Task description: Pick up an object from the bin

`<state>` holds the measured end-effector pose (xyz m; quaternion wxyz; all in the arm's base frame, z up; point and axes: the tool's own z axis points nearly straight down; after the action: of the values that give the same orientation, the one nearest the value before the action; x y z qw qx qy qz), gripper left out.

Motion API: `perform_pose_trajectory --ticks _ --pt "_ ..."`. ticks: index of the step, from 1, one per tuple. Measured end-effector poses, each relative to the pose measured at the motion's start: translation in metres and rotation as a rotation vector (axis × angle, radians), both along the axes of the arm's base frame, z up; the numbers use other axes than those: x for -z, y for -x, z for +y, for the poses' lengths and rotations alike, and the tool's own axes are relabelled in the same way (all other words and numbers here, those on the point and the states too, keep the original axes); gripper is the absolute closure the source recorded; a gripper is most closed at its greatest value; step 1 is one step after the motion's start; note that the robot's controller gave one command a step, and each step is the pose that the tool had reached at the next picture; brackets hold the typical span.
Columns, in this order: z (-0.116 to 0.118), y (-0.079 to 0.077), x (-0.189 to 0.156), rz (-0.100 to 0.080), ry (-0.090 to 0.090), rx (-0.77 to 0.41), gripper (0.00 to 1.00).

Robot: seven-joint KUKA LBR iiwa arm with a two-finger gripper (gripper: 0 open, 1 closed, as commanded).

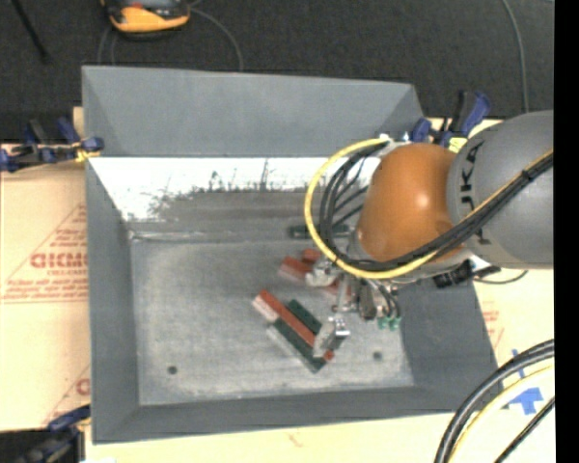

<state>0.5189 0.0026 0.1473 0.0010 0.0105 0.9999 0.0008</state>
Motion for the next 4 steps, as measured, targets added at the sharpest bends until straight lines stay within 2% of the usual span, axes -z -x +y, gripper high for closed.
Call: perform_pose_trajectory --ticks 1,2,3,4 --pt "0.006 0.001 0.013 0.002 0.0 0.243 0.0" --pt "0.027 -0.008 0.023 -0.001 -0.001 0.281 0.0" --pt "0.015 0.001 0.061 0.0 -0.001 0.503 0.0" --pt "0.014 -0.012 0.069 0.006 -0.001 0.559 1.0"
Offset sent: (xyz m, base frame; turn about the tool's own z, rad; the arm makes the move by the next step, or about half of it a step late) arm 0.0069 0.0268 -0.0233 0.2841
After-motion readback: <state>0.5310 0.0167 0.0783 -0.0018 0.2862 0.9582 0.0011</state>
